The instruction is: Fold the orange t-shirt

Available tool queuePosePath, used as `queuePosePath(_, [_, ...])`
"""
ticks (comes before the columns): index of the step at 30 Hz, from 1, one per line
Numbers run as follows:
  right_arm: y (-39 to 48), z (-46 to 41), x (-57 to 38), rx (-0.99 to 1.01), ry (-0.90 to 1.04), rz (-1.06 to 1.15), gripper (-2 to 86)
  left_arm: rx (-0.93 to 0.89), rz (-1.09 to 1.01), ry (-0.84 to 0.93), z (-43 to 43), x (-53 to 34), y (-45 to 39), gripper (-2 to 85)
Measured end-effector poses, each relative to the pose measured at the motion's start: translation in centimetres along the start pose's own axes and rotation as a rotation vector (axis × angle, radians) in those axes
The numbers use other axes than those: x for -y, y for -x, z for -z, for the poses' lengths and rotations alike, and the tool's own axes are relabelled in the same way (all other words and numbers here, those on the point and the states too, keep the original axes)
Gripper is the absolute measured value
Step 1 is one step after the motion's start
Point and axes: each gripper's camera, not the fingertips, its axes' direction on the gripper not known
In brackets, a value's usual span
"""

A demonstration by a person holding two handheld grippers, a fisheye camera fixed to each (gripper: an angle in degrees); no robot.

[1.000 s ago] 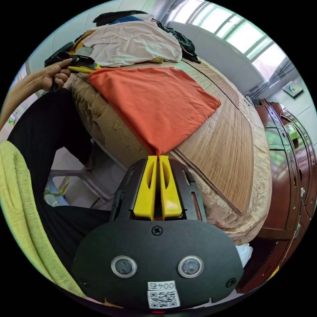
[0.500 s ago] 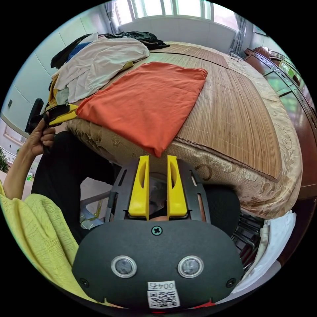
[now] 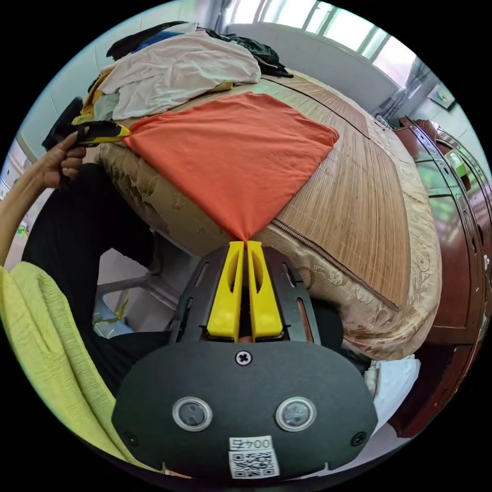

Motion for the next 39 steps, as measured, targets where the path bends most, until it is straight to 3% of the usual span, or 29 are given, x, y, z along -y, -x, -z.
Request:
queuePosePath(4, [-2.5, 1.8, -0.8, 0.054, -0.027, -0.046, 6.2, 0.103, -0.139, -0.100, 1.9, -0.6, -2.7, 7.7])
queuePosePath(8, [-4.2, 2.8, -0.3, 0.160, -0.078, -0.099, 8.1, 0.175, -0.243, 0.005, -0.4, 1.4, -4.2, 14.3])
queuePosePath(12, [-4.3, 2.4, 0.7, 0.232, -0.105, -0.115, 7.8, 0.165, -0.258, 0.098, -3.0, 2.4, -4.6, 15.6])
queuePosePath(23, [-5.7, 2.1, 6.7, 0.306, -0.120, -0.026, 7.1, 0.348, -0.413, 0.078, -5.5, 1.0, -8.0, 10.1])
queuePosePath(29, [-7.7, 0.4, 15.8, 0.321, -0.117, -0.014, 8.1, 0.282, -0.354, 0.076, -6.5, 1.8, -6.5, 4.3])
queuePosePath(39, [-10.0, -6.1, 30.0, 0.301, -0.020, -0.110, 12.7, 0.221, -0.346, 0.066, -6.6, 2.9, -5.0, 4.2])
